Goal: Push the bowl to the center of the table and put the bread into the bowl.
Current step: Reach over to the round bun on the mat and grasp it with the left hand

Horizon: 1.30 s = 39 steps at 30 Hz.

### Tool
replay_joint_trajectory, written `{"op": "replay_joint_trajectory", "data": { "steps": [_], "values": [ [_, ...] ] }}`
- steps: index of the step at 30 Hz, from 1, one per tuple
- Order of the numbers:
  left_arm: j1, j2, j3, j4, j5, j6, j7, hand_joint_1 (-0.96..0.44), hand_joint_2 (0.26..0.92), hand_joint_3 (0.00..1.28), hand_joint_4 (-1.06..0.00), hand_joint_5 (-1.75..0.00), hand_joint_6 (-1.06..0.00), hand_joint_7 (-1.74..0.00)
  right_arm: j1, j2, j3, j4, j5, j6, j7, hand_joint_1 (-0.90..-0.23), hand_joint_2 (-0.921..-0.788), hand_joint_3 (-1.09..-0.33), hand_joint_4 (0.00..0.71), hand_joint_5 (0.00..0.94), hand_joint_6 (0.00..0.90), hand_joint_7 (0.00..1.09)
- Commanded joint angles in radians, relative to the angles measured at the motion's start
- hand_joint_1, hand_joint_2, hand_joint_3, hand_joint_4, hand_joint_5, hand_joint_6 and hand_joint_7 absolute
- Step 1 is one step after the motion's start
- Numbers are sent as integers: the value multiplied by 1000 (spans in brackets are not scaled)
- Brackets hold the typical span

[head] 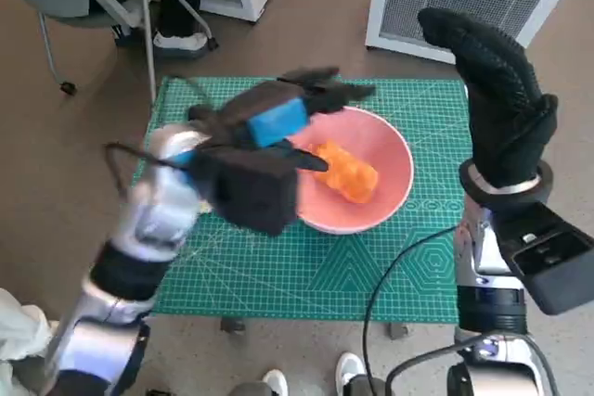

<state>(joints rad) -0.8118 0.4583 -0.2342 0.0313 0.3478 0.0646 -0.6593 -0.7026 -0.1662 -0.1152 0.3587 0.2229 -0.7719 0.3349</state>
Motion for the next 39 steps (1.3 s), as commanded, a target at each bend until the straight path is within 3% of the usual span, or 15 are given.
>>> {"op": "replay_joint_trajectory", "data": {
  "steps": [1,10,19,29,39],
  "values": [
    [64,86,83,-76,-43,-9,-15,-469,921,38,-72,-21,-229,-12,24,7,4,-1,-8,14,-6,-591,-921,-855,-1,511,-1,659],
    [184,223,210,-95,-69,-45,6,-474,921,62,-119,-31,-259,-27,19,10,3,11,-10,9,-3,-591,-921,-852,-1,512,-1,659],
    [285,301,260,-62,-44,-37,40,-443,918,39,-147,-22,-284,-38,6,8,3,39,-10,-4,6,-583,-921,-850,-1,506,-1,661],
    [336,323,231,14,-5,-38,70,-435,907,11,-168,-15,-304,-42,-10,4,5,67,8,-14,31,-568,-921,-854,-1,494,-1,661],
    [315,300,152,130,39,-21,68,-379,895,1,-204,-16,-343,-54,-21,-2,2,83,17,-20,57,-565,-921,-853,-1,494,-1,662]
  ]
}}
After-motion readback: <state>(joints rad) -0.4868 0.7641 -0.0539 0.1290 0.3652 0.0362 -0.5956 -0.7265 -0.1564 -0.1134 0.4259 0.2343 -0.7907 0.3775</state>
